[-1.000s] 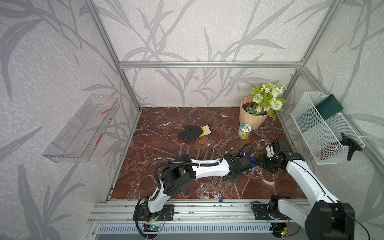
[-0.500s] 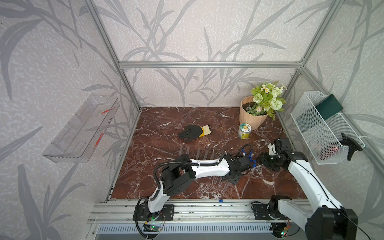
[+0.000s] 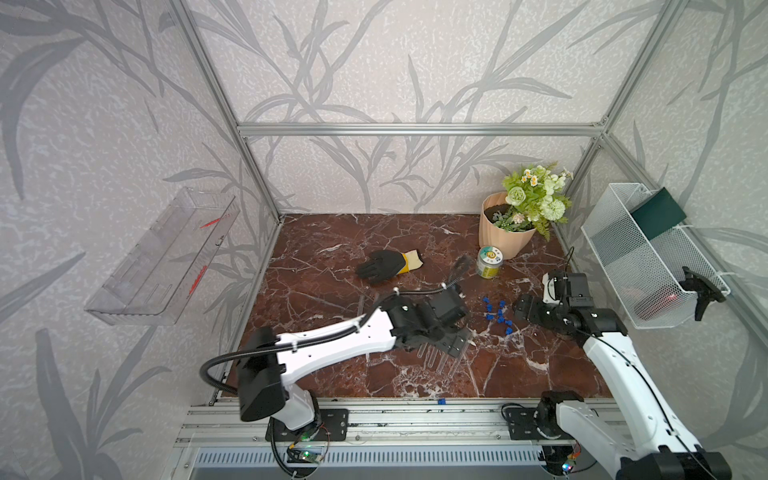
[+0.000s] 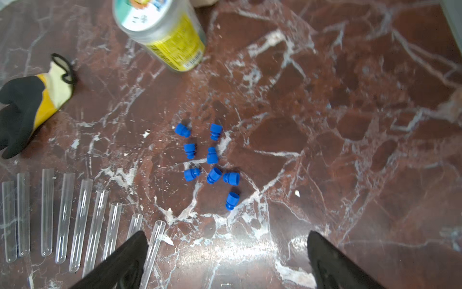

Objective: Remove stoppers from test tubes
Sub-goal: Reset both arms

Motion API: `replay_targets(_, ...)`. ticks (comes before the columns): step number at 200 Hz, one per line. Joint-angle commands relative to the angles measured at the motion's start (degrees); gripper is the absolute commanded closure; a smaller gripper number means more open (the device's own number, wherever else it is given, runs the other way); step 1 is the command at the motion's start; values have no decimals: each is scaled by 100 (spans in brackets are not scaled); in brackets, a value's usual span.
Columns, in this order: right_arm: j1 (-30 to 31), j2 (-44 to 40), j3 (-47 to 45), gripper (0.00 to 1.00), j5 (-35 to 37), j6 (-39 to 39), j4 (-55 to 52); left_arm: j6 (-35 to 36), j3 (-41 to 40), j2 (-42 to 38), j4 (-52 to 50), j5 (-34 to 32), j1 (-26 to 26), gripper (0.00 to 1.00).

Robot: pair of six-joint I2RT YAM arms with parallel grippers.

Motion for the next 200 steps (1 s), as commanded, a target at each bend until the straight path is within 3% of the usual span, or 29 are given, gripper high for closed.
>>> replay_targets(1, 127, -327, -13, 1, -121, -314, 780, 231, -1025, -1145, -163, -716, 1018, 1)
replay_targets(12, 219, -624, -282, 1, -38, -334, 1242, 491, -1600, -1995, 131, -1233, 1450, 1)
replay_targets(23, 330, -956, -751, 1, 478, -284, 1974, 771, -2120, -2773, 362, -1852, 1839, 1)
replay_targets(39, 322, -1117, -1730, 0, 1092, -270, 3413, 1185, -2736, -3511, 668, -2125, 2690, 1)
replay_targets(61, 220, -878, -3028, 1, -511, -1484, 6119, 1883, -3788, -4280, 1738, -2459, 3611, 1)
replay_targets(78, 228, -159, -2997, 1, -498, -1601, 6605, 2134, -4396, -4445, 2690, -2103, 4460, 1)
replay_targets(111, 187, 1702, -2821, 1, -57, -1851, 8157, 1966, -5040, -3427, 4657, -1838, 5655, 1)
replay_targets(128, 95, 2552, -2628, 1, 127, -1787, 8779, 2328, -5180, -2821, 5687, -1918, 5739, 1)
replay_targets(141, 73, 2700, -2246, 1, 146, -1982, 8157, 2381, -5178, -2378, 6243, -1947, 5810, 1)
replay_targets(152, 45, 2889, -2215, 1, 208, -2064, 8284, 2327, -5196, -1945, 6708, -1853, 5875, 1)
replay_targets(172, -96, 3497, -2628, 1, 80, -1943, 9902, 2334, -5148, -1076, 7561, -1600, 5906, 1)
replay_targets(200, -88, 3818, -2807, 1, 10, -1978, 10526, 2257, -4891, -285, 8177, -865, 6139, 1)
